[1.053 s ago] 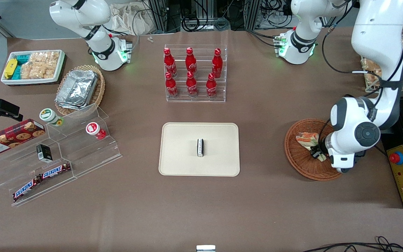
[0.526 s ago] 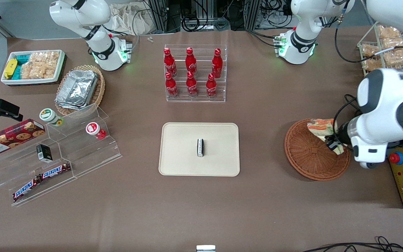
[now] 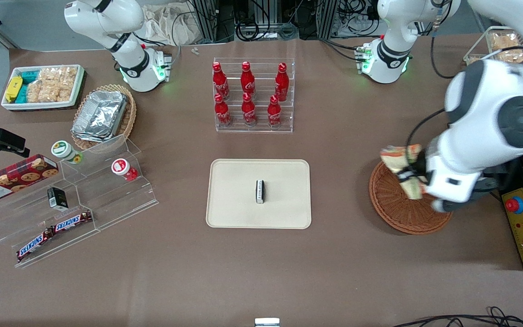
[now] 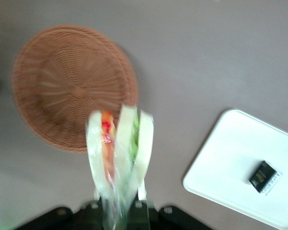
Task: Place sandwich from basket to tray
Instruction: 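Carry the sandwich with the left gripper toward the cream tray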
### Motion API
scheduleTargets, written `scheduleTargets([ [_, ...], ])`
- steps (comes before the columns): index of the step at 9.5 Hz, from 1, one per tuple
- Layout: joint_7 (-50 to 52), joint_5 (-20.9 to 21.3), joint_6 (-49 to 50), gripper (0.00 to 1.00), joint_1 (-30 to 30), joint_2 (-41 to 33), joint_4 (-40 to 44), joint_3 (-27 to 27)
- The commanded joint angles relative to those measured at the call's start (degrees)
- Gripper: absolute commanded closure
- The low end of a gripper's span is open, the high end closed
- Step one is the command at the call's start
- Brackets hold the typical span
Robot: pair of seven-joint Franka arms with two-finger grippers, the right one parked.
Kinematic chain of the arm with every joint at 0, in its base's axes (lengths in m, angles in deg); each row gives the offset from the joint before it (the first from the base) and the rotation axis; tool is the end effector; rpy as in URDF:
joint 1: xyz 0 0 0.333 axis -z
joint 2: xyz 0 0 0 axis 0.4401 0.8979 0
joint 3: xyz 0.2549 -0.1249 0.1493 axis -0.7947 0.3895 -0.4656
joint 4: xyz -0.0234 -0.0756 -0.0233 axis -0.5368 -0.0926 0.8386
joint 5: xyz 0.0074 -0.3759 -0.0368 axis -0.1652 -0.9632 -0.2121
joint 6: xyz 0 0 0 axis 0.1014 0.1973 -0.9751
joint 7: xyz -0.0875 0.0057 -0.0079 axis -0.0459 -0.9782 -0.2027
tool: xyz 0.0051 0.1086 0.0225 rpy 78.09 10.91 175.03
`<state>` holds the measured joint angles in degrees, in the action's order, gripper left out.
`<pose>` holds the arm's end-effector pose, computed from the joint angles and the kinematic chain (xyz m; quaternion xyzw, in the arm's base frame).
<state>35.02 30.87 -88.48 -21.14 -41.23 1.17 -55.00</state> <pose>0.6115 -0.2012 0.4979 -0.9839 -0.1715 0.0488 0.0082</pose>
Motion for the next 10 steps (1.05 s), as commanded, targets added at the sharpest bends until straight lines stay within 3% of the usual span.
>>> scheduleTargets([
  [1, 0.0, 2.2, -4.3, 1.00, 8.2, 6.3, 2.1, 0.0],
  [4, 0.6, 6.3, -15.8, 1.00, 16.3, 16.2, 1.8, -0.1],
  [8, 0.4, 10.2, -27.1, 1.00, 18.0, 25.3, -0.7, 0.0],
  [9, 0.0, 10.3, -27.5, 0.91, 18.0, 26.3, -1.1, 0.0],
  [10, -0.1, 10.3, -27.5, 0.57, 18.0, 26.4, -1.2, 0.0],
])
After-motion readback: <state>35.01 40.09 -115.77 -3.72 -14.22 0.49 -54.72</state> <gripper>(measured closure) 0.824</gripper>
